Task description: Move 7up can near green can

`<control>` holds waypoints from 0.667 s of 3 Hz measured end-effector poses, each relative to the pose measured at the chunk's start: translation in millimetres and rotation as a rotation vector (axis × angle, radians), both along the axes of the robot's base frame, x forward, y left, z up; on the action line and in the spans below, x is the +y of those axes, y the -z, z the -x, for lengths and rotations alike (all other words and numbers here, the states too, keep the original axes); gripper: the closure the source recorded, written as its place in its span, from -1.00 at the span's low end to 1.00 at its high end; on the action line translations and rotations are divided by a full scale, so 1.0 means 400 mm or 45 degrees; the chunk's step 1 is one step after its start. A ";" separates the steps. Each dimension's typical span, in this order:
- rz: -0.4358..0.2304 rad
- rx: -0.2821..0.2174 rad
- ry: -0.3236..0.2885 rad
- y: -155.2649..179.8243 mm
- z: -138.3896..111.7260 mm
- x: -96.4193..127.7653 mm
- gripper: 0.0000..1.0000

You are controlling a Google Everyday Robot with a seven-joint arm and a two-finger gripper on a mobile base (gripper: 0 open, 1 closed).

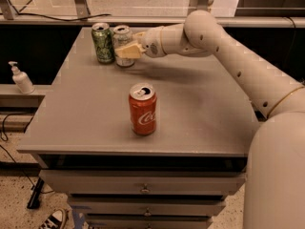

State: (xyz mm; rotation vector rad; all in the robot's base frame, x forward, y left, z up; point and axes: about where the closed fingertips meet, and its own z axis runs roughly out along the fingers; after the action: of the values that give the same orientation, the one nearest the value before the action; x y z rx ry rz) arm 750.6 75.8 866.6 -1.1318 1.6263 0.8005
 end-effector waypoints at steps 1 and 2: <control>0.027 -0.001 -0.036 0.005 0.008 0.026 1.00; 0.028 -0.001 -0.036 0.003 0.008 0.026 0.65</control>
Offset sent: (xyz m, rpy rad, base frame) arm -0.0095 0.0148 -0.0057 -0.1131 -0.0247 0.0807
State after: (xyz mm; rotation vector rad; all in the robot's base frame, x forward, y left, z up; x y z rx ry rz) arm 747.5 86.4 865.3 -1.1729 1.6249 0.8025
